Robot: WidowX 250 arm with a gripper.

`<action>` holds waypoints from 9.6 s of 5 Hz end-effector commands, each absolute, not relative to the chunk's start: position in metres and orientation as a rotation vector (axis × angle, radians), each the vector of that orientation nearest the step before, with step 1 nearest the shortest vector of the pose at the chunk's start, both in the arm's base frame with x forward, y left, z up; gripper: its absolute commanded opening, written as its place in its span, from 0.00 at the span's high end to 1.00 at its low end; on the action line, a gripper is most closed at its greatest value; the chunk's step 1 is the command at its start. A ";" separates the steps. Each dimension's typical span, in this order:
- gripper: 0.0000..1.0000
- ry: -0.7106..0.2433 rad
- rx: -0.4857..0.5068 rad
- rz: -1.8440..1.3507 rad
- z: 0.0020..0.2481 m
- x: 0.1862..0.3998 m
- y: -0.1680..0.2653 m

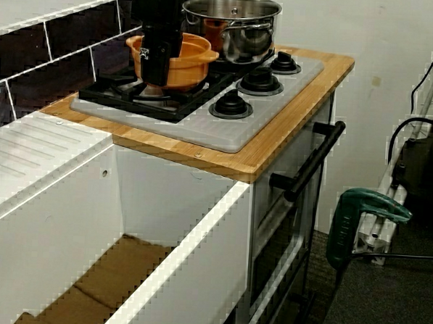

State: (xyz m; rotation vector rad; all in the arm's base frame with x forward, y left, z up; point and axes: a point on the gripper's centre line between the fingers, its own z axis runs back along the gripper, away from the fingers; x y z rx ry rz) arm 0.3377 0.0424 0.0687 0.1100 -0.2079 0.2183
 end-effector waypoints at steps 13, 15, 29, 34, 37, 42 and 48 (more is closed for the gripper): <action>0.00 -0.311 -0.102 -0.028 0.161 0.304 -0.082; 0.00 -0.284 -0.099 -0.027 0.145 0.312 -0.107; 0.00 -0.268 -0.087 0.100 0.090 0.335 -0.078; 0.00 -0.256 -0.079 0.072 0.087 0.316 -0.078; 0.00 -0.258 -0.081 0.077 0.079 0.316 -0.078; 1.00 -0.269 -0.138 0.114 0.110 0.329 -0.074; 0.00 -0.282 -0.154 0.110 0.134 0.320 -0.067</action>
